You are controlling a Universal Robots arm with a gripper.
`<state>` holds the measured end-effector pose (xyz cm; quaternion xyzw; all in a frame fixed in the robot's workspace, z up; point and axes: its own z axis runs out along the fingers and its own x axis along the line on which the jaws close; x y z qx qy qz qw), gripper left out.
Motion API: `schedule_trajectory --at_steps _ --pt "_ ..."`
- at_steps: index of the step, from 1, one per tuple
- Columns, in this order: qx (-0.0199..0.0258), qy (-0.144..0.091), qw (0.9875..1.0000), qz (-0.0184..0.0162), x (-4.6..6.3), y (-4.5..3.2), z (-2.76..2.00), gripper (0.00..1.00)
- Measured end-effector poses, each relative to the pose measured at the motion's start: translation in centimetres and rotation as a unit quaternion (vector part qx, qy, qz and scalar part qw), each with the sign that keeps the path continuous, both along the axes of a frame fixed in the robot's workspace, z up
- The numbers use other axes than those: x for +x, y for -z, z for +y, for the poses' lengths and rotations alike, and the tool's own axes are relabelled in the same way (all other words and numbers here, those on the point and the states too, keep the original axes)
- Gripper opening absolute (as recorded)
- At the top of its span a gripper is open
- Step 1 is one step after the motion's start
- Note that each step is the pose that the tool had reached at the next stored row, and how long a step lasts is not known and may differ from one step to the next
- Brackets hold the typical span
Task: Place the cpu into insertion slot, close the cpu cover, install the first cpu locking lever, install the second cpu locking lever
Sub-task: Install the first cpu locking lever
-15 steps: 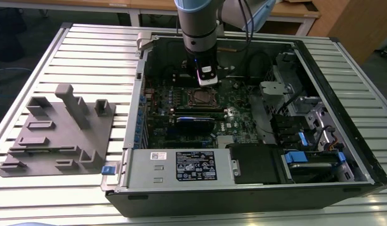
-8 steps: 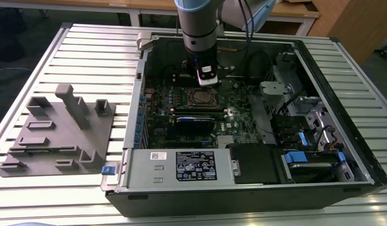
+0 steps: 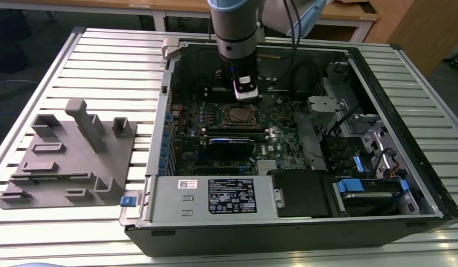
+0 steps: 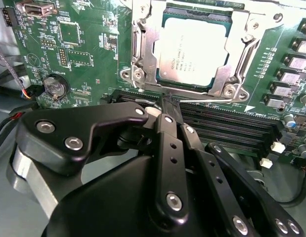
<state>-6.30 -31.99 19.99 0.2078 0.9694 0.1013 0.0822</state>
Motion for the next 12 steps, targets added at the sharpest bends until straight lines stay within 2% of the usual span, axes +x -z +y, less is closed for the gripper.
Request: schedule_trajectory --at_steps 6,12 --pt "0.0005 0.0 1.0 -0.0004 0.0 0.02 0.01 0.11" --pt "0.0008 0.0 1.0 -0.0005 0.0 0.05 0.29 0.11"
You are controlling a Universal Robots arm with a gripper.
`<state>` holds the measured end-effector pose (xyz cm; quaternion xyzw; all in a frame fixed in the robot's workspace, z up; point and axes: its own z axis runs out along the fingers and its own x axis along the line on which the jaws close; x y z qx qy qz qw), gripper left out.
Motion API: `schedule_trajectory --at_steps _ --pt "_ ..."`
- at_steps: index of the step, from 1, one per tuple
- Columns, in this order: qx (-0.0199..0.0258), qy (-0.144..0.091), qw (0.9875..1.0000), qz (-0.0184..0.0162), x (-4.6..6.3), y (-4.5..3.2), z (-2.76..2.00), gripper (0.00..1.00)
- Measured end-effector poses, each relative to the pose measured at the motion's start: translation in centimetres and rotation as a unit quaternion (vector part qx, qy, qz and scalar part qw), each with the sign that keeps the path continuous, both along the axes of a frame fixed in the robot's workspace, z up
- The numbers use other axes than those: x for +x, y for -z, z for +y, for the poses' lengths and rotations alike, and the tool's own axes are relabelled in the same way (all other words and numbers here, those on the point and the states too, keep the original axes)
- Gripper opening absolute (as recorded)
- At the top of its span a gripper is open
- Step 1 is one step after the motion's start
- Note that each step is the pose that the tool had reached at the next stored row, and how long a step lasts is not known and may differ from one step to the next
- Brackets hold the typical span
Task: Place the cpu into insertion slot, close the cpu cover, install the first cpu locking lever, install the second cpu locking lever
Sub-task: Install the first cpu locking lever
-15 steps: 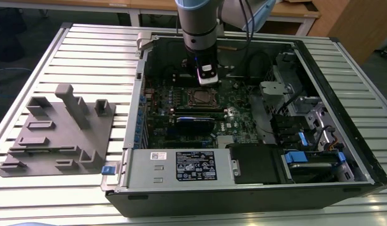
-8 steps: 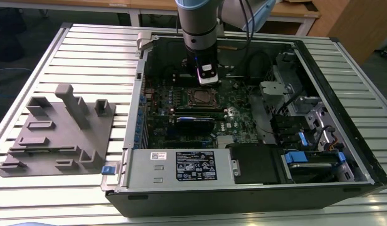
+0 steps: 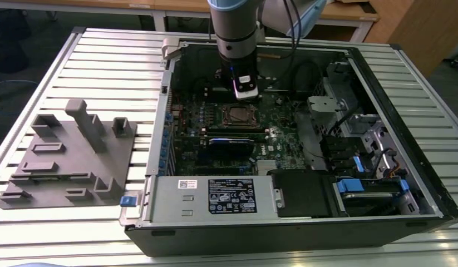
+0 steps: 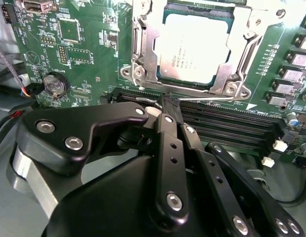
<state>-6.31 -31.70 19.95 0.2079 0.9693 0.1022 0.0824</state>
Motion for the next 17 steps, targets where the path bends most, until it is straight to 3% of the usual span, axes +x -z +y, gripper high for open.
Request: schedule_trajectory --at_steps 9,17 --pt "0.0 0.0 1.0 -0.0013 0.0 0.23 0.08 0.11" --pt "0.0 0.0 1.0 -0.0021 -0.01 0.26 0.45 0.11"
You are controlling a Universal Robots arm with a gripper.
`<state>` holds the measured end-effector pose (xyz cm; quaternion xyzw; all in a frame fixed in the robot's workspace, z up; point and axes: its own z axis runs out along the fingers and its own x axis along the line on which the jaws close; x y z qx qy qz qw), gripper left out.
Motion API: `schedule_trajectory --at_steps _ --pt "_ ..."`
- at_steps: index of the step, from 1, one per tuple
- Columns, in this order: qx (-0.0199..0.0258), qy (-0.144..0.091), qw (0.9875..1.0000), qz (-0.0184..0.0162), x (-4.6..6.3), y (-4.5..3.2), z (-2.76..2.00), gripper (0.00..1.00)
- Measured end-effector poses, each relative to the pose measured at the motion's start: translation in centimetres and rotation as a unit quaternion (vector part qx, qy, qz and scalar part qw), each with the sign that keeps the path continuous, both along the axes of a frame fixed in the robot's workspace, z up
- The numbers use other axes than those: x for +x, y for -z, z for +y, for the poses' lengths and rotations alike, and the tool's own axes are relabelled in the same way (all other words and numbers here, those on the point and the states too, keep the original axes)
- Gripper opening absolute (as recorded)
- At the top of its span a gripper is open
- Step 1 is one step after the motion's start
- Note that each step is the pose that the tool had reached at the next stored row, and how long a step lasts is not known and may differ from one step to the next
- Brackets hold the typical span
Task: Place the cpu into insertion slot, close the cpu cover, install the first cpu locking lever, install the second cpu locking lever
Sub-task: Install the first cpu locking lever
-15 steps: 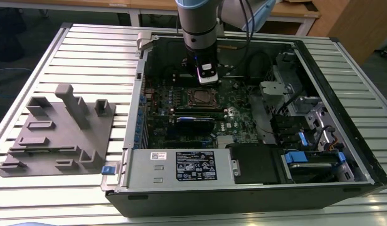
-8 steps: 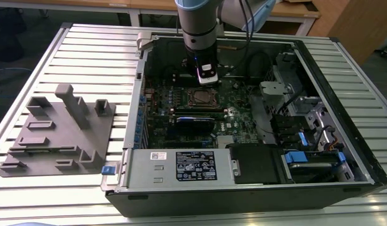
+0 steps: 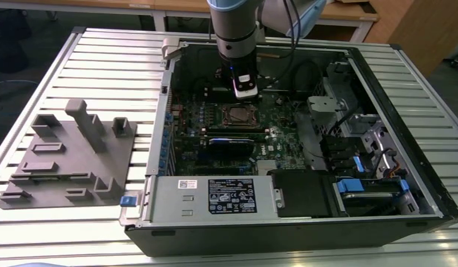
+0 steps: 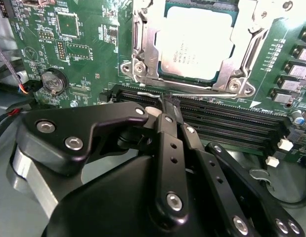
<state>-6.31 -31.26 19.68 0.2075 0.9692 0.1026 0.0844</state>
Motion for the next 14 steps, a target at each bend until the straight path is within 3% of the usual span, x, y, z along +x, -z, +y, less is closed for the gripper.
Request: schedule_trajectory --at_steps 6,14 --pt "-0.0001 -0.001 1.0 -0.0077 0.0 0.05 0.01 0.11" --pt "-0.0016 -0.001 0.9999 -0.0123 -0.11 0.06 -0.02 0.11"
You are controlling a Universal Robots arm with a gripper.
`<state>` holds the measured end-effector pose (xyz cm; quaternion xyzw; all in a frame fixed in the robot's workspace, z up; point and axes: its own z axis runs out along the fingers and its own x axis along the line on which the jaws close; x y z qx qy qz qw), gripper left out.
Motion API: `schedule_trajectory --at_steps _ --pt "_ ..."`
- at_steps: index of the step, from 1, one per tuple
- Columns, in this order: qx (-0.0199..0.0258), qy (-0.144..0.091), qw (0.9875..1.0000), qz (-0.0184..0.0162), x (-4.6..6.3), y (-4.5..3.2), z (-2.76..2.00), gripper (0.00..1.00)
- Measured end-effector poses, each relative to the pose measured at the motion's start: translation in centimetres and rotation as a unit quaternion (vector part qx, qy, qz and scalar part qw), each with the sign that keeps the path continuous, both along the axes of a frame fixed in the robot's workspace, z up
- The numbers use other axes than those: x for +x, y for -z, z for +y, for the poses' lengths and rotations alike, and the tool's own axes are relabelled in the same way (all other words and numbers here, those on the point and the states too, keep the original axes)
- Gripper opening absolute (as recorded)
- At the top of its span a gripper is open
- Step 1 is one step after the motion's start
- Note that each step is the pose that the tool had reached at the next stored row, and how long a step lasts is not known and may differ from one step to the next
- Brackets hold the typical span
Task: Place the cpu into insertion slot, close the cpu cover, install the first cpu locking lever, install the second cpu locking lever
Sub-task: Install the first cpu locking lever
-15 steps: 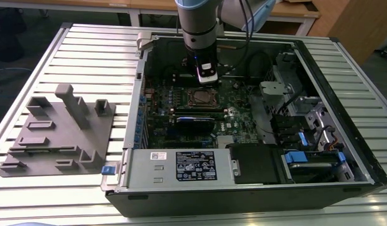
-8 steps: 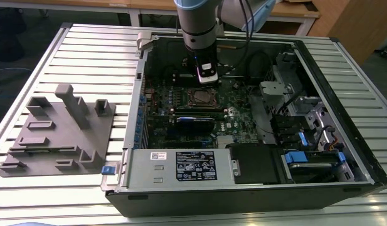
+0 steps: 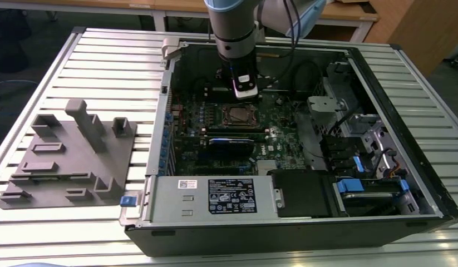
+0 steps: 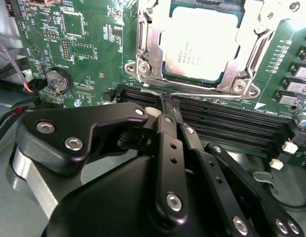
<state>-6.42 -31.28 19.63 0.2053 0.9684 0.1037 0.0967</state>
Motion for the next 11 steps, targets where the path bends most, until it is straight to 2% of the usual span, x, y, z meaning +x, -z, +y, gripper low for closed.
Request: schedule_trajectory --at_steps 11 --pt "-0.0016 0.0 1.0 -0.005 -0.11 0.0 -0.27 0.11"
